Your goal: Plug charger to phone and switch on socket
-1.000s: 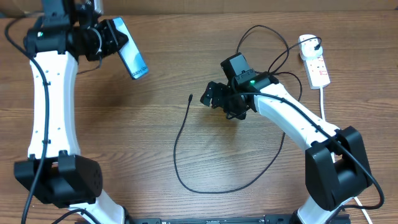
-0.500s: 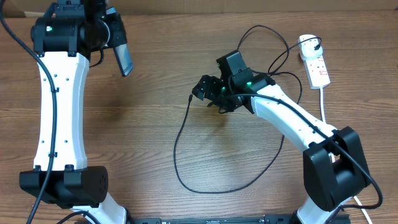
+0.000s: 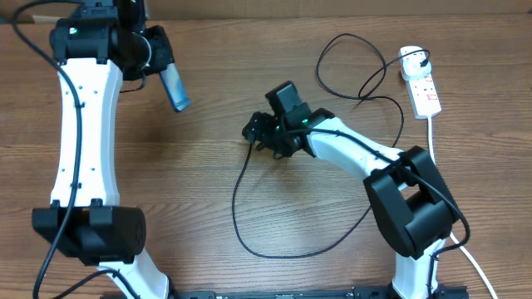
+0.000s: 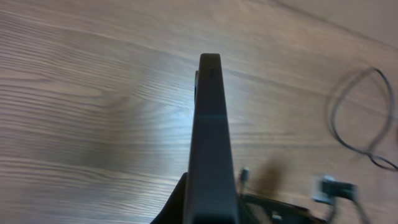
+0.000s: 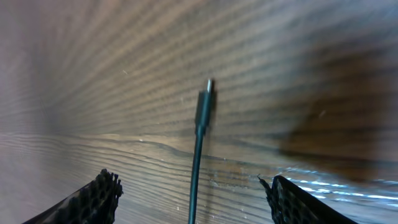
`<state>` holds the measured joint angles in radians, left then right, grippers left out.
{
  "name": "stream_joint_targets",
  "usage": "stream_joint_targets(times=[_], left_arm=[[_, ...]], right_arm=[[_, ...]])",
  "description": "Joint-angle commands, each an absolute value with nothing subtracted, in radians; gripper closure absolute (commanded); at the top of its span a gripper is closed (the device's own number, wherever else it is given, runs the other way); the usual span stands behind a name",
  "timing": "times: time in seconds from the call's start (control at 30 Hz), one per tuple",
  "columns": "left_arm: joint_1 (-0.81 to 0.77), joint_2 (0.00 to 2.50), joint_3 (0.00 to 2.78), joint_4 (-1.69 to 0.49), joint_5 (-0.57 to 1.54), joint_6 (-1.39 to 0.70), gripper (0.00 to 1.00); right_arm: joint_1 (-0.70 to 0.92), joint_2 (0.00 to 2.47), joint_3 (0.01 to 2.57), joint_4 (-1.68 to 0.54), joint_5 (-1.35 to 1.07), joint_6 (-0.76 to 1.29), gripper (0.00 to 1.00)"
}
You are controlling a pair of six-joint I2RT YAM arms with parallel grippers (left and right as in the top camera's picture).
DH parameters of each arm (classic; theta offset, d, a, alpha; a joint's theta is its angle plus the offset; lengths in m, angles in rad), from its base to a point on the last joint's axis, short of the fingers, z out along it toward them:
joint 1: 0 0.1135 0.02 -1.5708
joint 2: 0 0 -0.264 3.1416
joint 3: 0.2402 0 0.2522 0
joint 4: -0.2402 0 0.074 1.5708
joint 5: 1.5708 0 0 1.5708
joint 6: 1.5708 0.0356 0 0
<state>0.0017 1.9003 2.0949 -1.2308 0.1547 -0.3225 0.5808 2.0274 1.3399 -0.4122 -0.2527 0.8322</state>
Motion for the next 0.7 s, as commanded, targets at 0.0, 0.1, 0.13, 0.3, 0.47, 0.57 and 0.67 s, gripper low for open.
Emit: stream_joint_targets(times=[0.0,0.1,0.13,0.3,0.47,0.57,0.67], left_arm=[[0.001,1.972,2.099,-1.244,0.310,-0.303,0.96],[0.001,2.028,2.099,-1.263,0.355,-0.258,0.96],[0.001,2.045,2.099,-1.270,0.357,-0.248,0.96],[-0.007,2.110,2.099,-1.300,0.257,-0.232,0.96],[-0.032,2.150,2.099,-1.364,0.073,-0.233,0.96],[-0.055,2.177,2.098,-1.382,0.000,-0.250,0.96],[-0.076,2.213,2.097,-1.390,-0.004,-0.251,0.96]], right_arm=[[0.588,2.043,1.355,-0.405,-0.204,0.865,0.25],[0.588,2.043,1.355,-0.406,-0.191,0.864,0.25],[0.588,2.043,1.355,-0.407,-0.191,0.864,0.25],[0.588,2.043,1.355,-0.447,-0.169,0.864,0.25],[0.588,2.043,1.355,-0.508,-0.140,0.864,0.24],[0.587,2.043,1.355,-0.518,-0.138,0.864,0.24],[0.587,2.043,1.355,-0.525,-0.139,0.864,0.24]])
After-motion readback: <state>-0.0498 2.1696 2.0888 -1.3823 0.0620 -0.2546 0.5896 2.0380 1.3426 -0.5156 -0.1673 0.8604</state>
